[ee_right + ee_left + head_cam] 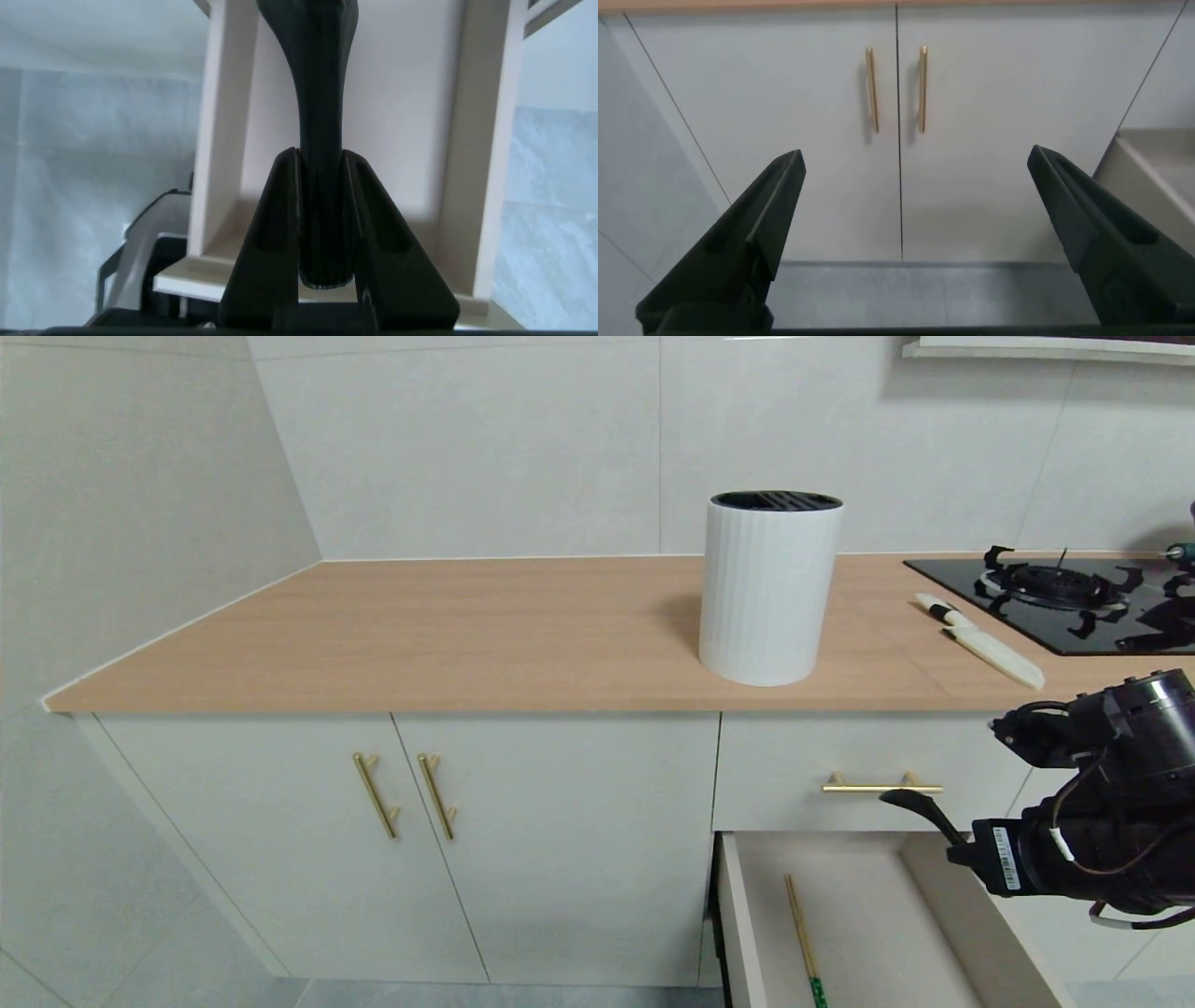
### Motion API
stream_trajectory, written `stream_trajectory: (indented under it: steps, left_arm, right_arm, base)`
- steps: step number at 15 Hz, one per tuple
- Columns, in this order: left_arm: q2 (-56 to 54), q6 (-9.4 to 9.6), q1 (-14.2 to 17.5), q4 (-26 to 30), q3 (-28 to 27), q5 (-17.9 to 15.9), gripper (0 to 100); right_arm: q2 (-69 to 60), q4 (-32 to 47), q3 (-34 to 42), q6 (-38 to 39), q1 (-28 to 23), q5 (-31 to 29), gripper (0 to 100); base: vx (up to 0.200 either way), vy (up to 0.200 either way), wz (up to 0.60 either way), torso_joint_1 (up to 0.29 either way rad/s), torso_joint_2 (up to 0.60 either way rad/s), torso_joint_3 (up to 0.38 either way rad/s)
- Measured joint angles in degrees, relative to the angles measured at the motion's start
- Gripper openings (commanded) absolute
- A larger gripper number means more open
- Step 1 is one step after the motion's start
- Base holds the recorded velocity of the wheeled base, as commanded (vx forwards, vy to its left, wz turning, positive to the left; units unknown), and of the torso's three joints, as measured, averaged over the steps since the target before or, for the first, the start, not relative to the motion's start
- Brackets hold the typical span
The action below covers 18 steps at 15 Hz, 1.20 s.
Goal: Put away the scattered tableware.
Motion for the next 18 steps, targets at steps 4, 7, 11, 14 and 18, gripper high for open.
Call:
stream_trajectory:
  steps: [4,7,11,14,18]
  left_arm:
    - [0.0,0.00,0.0,0.0,0.0,0.0,100]
    - [0.0,-0.02,0.0,0.0,0.0,0.0,100]
    - [0.0,-0.02,0.0,0.0,0.0,0.0,100]
    - [0.0,0.00,0.0,0.0,0.0,0.0,100]
    - [0.0,-0.02,0.0,0.0,0.0,0.0,100]
  right_arm:
    - [0.8,0.0,0.0,0.0,0.0,0.0,0]
    - [1.5,0.0,0.0,0.0,0.0,-0.1,0]
    - [2.3,0.0,0.1,0.0,0.0,-0.1,0]
    - [2.6,-0.1,0.1,-0.2,0.0,-0.1,0]
    - [4.2,-0.2,0.0,-0.3,0.0,-0.1,0]
  base:
    - [0.000,0.000,0.00,-0.155,0.47,0.303]
    - [0.000,0.000,0.00,-0.126,0.45,0.328]
    - [0.000,0.000,0.00,-0.071,0.33,0.250]
    - [0.000,0.000,0.00,-0.018,0.05,0.032]
    - [0.000,0.000,0.00,0.000,0.00,0.000]
